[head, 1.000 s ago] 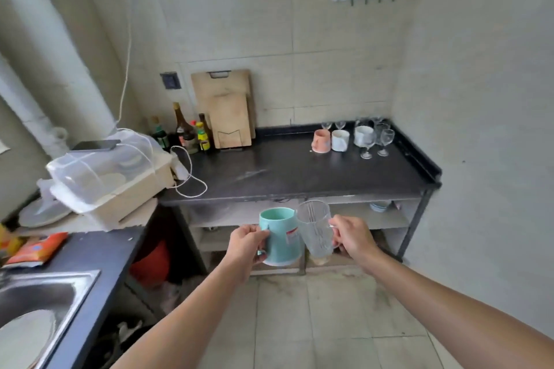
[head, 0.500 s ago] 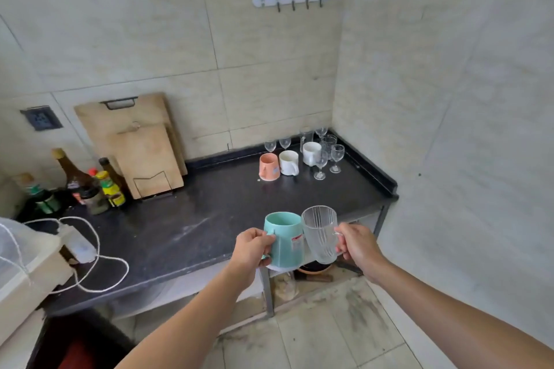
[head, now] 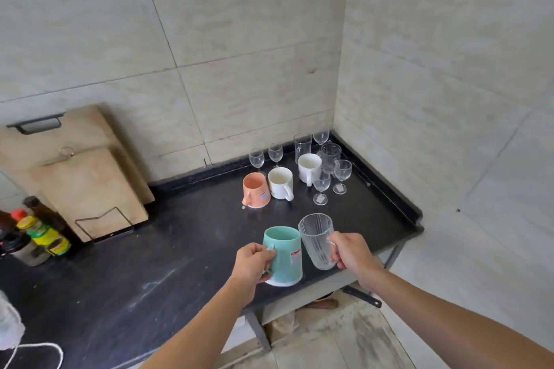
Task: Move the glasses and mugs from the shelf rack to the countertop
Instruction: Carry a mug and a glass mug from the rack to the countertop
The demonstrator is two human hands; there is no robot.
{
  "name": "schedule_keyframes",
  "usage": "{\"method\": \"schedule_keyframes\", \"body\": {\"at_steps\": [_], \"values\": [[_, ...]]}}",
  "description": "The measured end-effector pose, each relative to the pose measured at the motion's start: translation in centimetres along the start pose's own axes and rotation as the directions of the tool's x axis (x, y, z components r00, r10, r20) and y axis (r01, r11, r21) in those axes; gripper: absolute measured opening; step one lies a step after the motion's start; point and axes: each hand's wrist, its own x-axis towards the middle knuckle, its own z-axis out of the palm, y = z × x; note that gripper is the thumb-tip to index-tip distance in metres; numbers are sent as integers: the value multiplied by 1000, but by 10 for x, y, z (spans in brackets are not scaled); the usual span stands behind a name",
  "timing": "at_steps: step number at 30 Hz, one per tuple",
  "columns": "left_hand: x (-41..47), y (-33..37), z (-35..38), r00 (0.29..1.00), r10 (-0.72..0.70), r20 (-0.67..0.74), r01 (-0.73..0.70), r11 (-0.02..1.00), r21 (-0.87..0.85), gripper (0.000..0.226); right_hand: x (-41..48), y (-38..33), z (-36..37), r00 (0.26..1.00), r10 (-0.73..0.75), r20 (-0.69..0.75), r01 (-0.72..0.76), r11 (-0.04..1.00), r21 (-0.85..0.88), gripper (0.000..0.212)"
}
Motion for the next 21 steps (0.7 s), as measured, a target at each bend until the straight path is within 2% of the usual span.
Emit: {"method": "schedule_keyframes", "body": {"at_steps": [10,21], "values": [[101,16,-5,995,-100,-13,100,995,-23,17,110,-1,42,991,107,85,-103,994,-45,40],[196,18,-13,986,-161,46,165,979,-116,22,189,-8,76,978,198,64,-194,979,-62,42]]}}
